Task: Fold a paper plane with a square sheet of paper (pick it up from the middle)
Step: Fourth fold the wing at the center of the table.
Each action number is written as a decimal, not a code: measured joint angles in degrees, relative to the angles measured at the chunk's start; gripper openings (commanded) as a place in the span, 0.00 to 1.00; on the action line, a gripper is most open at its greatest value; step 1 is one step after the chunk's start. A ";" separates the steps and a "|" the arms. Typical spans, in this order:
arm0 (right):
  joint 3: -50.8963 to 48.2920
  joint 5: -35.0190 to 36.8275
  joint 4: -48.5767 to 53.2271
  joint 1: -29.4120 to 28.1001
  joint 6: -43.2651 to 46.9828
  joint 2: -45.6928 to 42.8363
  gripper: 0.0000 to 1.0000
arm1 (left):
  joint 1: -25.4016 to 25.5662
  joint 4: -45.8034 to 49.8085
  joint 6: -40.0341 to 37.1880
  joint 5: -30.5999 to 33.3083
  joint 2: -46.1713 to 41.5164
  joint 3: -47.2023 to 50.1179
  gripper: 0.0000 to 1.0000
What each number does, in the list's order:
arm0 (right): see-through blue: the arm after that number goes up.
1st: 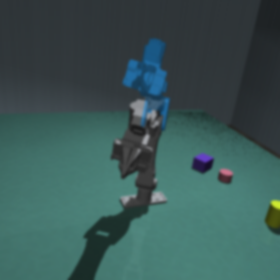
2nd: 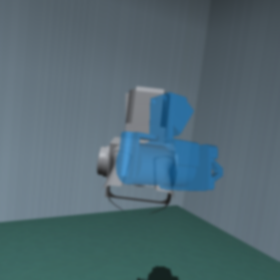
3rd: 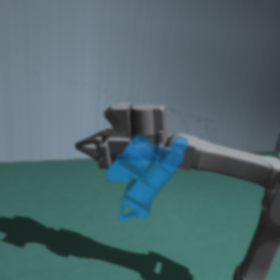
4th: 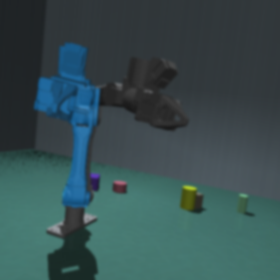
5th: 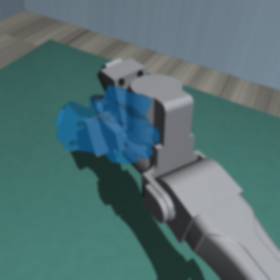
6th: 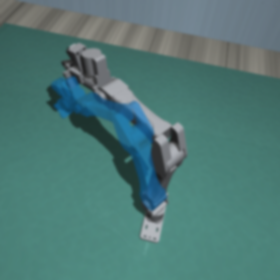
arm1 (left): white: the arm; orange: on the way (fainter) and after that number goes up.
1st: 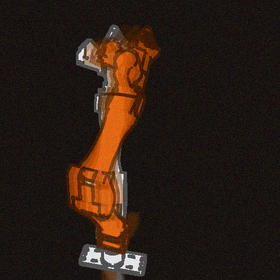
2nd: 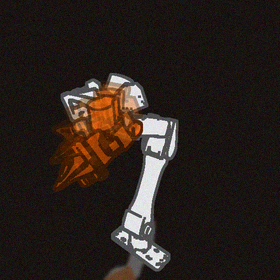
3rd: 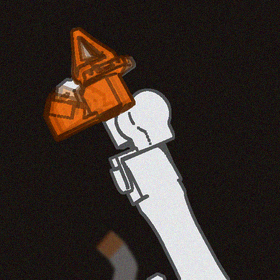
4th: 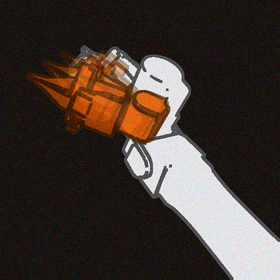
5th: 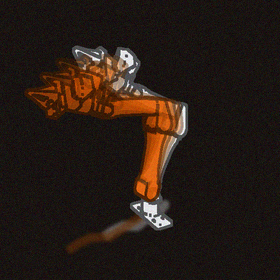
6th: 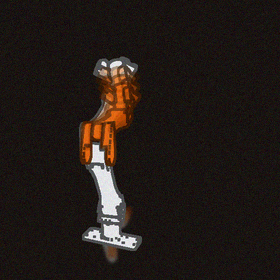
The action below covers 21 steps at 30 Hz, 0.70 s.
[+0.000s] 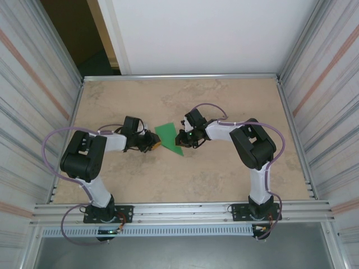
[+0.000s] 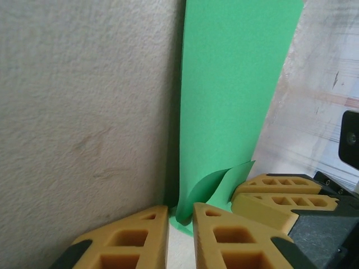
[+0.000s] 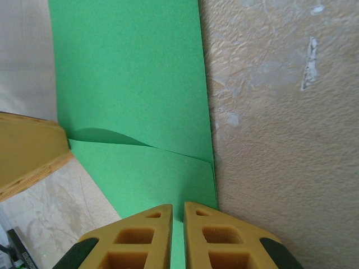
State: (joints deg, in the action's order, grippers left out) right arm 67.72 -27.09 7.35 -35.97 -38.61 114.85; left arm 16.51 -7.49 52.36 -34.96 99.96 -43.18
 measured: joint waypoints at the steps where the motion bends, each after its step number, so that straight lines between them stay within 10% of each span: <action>1: 0.00 0.02 -0.02 0.00 0.00 0.00 0.14 | 0.00 0.00 0.00 0.02 0.00 0.00 0.19; 21: -0.44 -0.13 -0.92 0.11 -0.02 0.00 0.13 | 0.50 1.64 -0.61 1.79 -2.91 0.66 0.17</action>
State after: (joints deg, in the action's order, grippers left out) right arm 67.29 -27.22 6.44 -35.86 -38.63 114.85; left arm 17.02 -5.85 51.75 -33.17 97.06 -42.52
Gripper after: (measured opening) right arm 0.132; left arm 0.171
